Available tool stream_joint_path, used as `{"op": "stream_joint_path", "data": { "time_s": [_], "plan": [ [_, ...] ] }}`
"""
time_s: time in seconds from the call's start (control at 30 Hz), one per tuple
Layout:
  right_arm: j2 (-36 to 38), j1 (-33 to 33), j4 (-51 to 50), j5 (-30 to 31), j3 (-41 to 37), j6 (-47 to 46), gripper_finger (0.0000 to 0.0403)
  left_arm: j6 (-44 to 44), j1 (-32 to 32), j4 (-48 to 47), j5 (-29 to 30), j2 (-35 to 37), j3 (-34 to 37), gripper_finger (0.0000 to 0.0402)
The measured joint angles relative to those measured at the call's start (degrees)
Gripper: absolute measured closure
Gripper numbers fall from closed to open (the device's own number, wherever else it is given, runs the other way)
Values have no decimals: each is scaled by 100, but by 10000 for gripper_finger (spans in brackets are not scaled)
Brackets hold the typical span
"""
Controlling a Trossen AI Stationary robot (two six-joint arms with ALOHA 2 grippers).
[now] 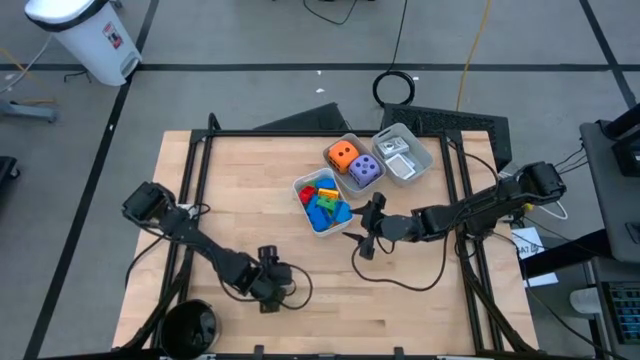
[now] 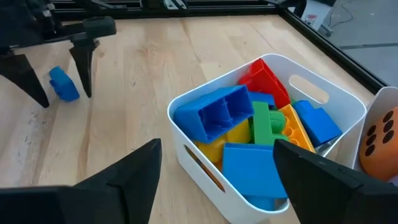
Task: Pick & Place Toys
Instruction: Put the blue game piece into the white bin
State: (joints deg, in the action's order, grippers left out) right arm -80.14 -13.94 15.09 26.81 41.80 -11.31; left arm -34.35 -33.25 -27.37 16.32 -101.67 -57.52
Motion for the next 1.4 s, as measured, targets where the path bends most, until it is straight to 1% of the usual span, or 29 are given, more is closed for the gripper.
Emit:
{"op": "stream_joint_path", "data": {
  "time_s": [0.13, 0.23, 0.3, 0.43, 0.53, 0.67, 0.73, 0.97, 1.03, 1.1, 1.2, 1.3, 1.33, 1.4],
  "plan": [
    [0, 0, 2, 0, 0, 0, 124, 254, 45, -1, -75, 2, 0, 109],
    [0, 0, -4, 0, 0, 0, 124, 262, 74, -103, -518, 36, -2, 108],
    [0, 0, -41, 0, 0, 1, 124, 47, 126, -122, -716, 147, -2, 108],
    [0, 0, -25, 4, 0, 0, 124, -754, 237, -119, -748, 407, -7, 108],
    [0, 0, -26, 4, 0, -4, 124, -1234, 242, -286, -887, 539, -10, 108],
    [0, 0, -36, 0, 0, -14, 124, -1713, 164, -793, -924, 487, -11, 108],
    [0, 0, -35, 0, 0, -4, 124, -1925, 105, -882, -897, 358, -11, 108],
    [0, 0, -37, -4, -1, -2, 124, -1923, -4, -838, -889, -50, -21, 112],
    [0, 0, -33, -2, -2, -2, 124, -1838, -5, -823, -887, -81, -35, 129],
    [0, 0, -19, -4, -2, -2, 124, -1750, -1, -781, -882, -81, -29, 159],
    [0, 0, 9, -4, -2, -2, 124, -1688, 43, -606, -818, -58, -9, 224],
    [0, 0, 8, -5, -2, -2, 124, -1620, 188, -157, -930, -69, -25, 304],
    [0, 0, 8, -4, -2, -2, 124, -1491, 263, -123, -960, -79, -80, 310],
    [0, 0, 9, -5, -2, -1, 124, -1107, 442, -133, -1009, -57, -248, 307]
  ]
}}
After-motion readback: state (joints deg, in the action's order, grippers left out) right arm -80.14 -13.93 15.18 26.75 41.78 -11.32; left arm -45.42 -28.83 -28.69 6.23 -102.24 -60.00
